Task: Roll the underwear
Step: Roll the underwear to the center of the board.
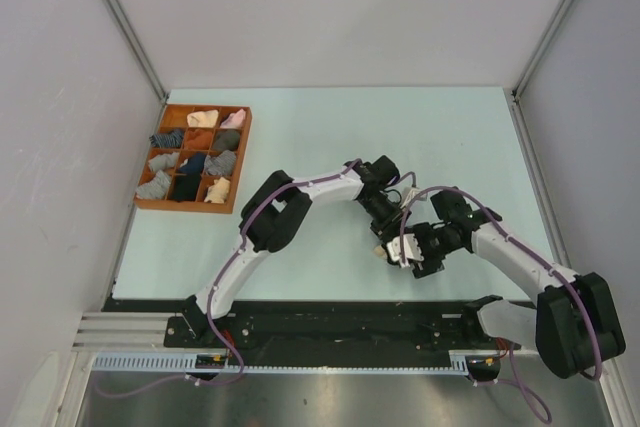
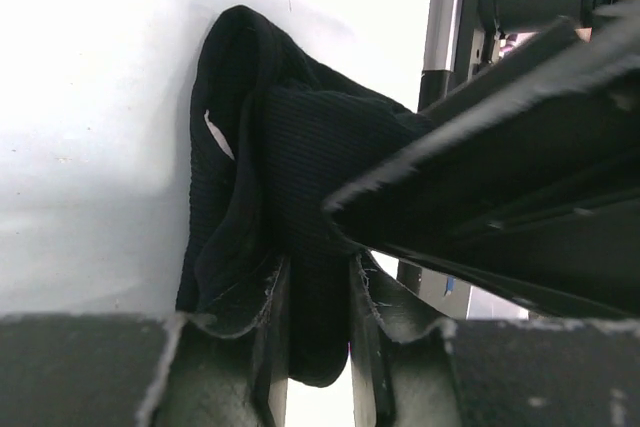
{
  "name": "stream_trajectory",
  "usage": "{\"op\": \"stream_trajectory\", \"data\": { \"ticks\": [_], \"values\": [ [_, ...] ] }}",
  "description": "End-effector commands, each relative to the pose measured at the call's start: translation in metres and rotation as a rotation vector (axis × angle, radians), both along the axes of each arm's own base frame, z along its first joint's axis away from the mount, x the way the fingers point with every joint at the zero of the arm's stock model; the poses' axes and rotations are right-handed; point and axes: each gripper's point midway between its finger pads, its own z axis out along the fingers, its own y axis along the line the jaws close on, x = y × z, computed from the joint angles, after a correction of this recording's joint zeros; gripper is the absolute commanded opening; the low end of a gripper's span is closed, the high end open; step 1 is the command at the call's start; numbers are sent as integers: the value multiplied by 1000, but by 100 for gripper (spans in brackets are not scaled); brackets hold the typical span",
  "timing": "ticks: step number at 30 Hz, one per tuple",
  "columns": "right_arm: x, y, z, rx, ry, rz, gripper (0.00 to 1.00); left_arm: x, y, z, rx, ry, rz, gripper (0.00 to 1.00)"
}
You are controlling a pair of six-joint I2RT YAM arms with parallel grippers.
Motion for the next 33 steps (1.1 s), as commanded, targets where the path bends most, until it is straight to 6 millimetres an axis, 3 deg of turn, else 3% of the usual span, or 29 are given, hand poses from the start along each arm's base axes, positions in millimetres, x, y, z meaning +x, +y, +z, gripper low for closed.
{"op": "stream_trajectory", "data": {
  "ticks": [1,5,6,8,9,12,13,14,18,19,29,33],
  "values": [
    [24,-6,-11,-55,-60,-58,68,-13,53,-94,304,-64,-37,29],
    [18,-15,-22,-106,-9,-81,48,2,44,-79,250,-149,0,36],
    [15,-16,-25,-114,7,-79,45,14,37,-55,212,-210,46,39],
    [8,-20,-29,-136,42,-83,38,32,34,-44,130,-293,123,50],
    [6,-21,-32,-145,58,-84,36,45,28,-5,60,-352,193,55],
    [4,-23,-35,-153,81,-97,32,70,34,24,-48,-439,327,66],
    [2,-22,-36,-152,91,-97,32,79,32,48,-118,-488,357,70],
    [2,-22,-36,-151,94,-97,31,79,41,44,-108,-480,374,72],
    [2,-21,-39,-145,131,-108,31,75,46,34,-108,-438,362,82],
    [1,-20,-40,-142,145,-109,31,74,45,25,-105,-424,358,100],
    [2,-20,-40,-125,162,-126,31,46,11,3,-193,-296,284,100],
    [2,-20,-39,-119,161,-131,31,22,9,-18,-187,-232,212,100]
  ]
}}
